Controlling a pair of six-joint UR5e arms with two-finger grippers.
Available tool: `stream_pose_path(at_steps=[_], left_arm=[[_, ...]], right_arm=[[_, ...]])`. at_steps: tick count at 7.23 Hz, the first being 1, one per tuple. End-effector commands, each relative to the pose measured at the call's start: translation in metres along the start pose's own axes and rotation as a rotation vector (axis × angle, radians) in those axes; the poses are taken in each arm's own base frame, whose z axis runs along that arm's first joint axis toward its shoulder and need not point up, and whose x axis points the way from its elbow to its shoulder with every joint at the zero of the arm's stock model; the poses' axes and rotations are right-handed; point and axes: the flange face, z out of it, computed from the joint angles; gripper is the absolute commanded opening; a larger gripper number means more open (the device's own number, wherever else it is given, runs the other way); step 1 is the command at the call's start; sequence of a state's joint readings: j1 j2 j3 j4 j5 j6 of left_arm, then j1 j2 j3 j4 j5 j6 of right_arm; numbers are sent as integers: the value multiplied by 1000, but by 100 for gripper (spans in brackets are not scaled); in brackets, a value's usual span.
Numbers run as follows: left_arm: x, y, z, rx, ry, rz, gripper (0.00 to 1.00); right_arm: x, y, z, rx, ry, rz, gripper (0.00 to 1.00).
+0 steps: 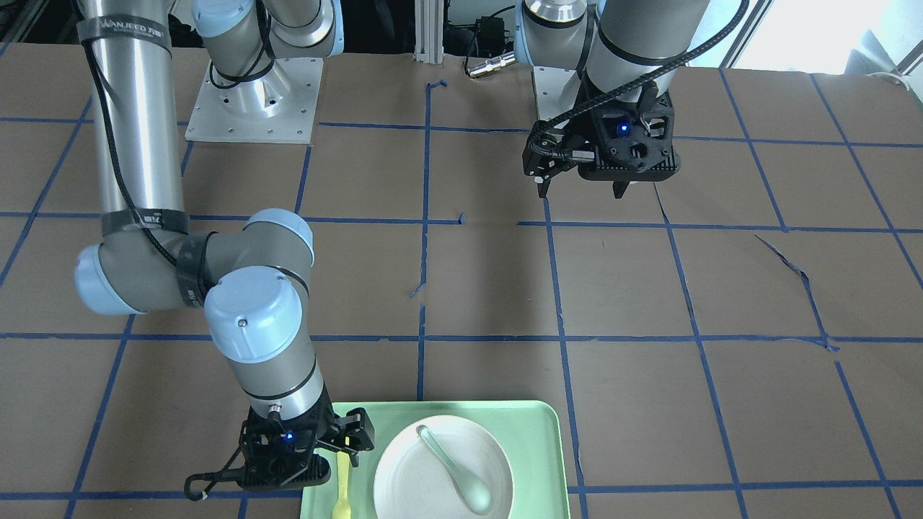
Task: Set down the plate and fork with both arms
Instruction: 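Carry the fork off the plate and set it on the tray beside it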
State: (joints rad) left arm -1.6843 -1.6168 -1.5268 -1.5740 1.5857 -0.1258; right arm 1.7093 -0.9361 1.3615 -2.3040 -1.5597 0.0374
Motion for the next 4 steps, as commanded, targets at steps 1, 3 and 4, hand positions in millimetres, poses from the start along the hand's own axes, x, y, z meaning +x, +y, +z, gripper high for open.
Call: stream_pose_path(at_steps=[1, 3, 4], left_arm=[[0, 1, -1, 1, 0, 0, 100], [0, 1, 0, -2, -1, 0, 100], [0, 1, 0, -4, -1, 0, 100]], right_arm=[[4, 18, -96, -122, 6, -31, 100], [7, 61, -187, -282, 9, -23, 100], [12, 65, -216, -253, 0, -10, 100]])
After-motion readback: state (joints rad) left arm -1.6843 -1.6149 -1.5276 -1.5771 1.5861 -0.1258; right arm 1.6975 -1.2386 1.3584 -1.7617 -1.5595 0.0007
